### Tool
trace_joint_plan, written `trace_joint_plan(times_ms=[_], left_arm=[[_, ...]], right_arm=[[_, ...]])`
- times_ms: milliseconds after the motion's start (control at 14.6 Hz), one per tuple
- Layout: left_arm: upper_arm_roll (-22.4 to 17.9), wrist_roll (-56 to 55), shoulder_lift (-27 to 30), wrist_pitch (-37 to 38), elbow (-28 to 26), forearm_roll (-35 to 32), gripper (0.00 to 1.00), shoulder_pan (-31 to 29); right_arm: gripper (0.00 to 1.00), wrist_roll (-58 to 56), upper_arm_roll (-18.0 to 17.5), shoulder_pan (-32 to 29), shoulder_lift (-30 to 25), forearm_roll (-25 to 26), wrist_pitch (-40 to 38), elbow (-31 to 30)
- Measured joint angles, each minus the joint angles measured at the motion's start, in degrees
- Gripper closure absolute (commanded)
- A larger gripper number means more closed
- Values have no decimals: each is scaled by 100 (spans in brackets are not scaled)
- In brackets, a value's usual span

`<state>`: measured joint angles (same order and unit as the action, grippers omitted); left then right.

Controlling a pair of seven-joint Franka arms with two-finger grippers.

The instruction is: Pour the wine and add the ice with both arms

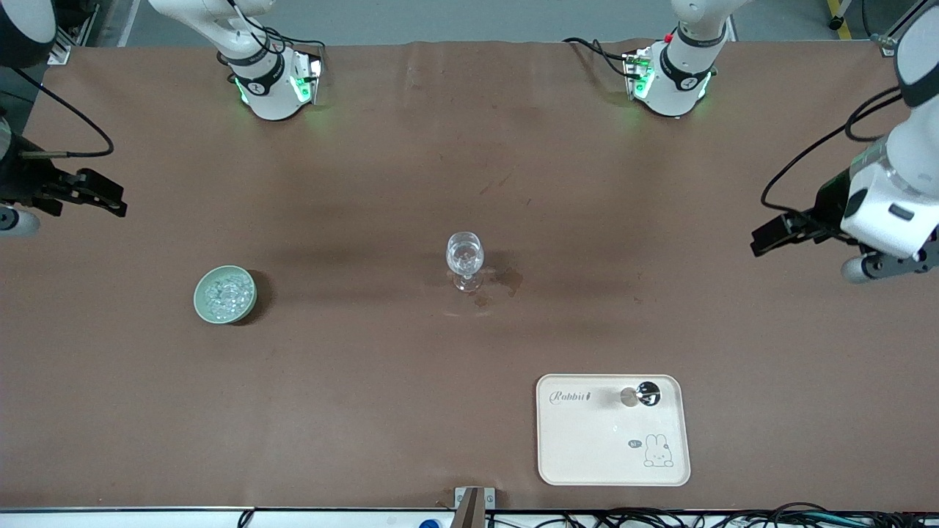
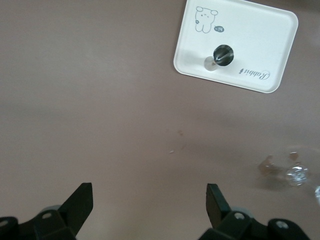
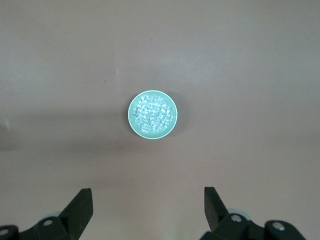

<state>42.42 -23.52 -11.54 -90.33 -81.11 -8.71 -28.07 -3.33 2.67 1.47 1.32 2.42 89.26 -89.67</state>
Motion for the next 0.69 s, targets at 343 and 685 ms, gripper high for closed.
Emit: trace_joint_plan(times_ms=[343,685], left_arm=[[-751,985,511,77,35,-141,0,733],[-2741,1542,939,293,-101,120,0,2501]], right_arm=[[2,-398,0,-57,-1,-13,-20,118],[1,-408,2,-97,-1,-13,-43,118]])
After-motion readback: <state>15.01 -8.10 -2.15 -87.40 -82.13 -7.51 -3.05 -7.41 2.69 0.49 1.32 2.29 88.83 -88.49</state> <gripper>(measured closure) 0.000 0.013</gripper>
